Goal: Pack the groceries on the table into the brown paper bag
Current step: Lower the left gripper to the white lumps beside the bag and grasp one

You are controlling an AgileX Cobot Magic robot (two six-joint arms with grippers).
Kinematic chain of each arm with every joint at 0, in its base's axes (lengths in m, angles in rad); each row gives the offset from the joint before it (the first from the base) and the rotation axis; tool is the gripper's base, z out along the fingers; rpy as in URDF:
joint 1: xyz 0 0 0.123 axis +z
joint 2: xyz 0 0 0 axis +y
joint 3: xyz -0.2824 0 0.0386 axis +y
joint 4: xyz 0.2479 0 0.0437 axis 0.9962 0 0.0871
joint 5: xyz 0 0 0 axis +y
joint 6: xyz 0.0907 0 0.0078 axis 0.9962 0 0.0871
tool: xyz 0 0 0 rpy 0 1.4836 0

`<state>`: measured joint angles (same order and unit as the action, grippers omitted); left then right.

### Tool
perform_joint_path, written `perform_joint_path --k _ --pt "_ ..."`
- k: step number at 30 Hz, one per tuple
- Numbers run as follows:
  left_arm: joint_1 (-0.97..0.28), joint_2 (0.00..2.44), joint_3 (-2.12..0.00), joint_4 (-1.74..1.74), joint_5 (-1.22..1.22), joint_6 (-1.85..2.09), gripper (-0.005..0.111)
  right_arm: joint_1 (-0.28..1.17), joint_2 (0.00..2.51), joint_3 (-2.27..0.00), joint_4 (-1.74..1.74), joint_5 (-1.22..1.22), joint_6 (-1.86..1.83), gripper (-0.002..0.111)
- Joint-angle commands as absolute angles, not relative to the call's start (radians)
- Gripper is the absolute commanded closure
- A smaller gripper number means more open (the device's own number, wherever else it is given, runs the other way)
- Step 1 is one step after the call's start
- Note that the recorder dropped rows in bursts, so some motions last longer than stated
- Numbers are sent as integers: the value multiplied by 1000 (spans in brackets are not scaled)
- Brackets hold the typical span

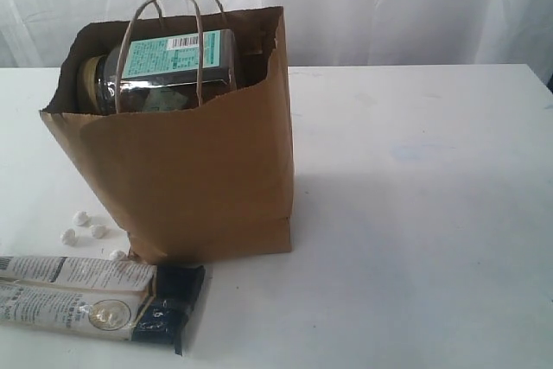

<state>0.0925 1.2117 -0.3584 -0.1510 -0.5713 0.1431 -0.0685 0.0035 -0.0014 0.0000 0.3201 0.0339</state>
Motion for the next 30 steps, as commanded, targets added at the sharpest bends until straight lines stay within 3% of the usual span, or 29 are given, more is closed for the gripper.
perform_joint_path --k 1,6,8,12,18,20,22,25,30 --pt "53 1382 -575 82 -173 -12 107 -70 0 0 0 314 23 108" --pt "-14 1559 -1044 63 620 21 107 -70 0 0 0 314 23 108" --pt "-14 1647 -1136 -21 726 117 107 -70 0 0 0 314 23 108" --pt "-14 1724 -1175 -67 526 140 107 -70 0 0 0 314 23 108" --pt "-14 1771 -1175 -93 499 140 107 -70 0 0 0 314 23 108" --pt "-14 1805 -1177 -203 505 244 98 -70 0 0 0 314 23 108" --pt "-14 1826 -1177 -371 527 404 78 -70 0 0 0 314 23 108" --pt "-14 1837 -1177 -521 552 566 59 -70 0 0 0 314 23 108" --pt "-14 1873 -1177 -633 563 741 56 -70 0 0 0 314 23 108"
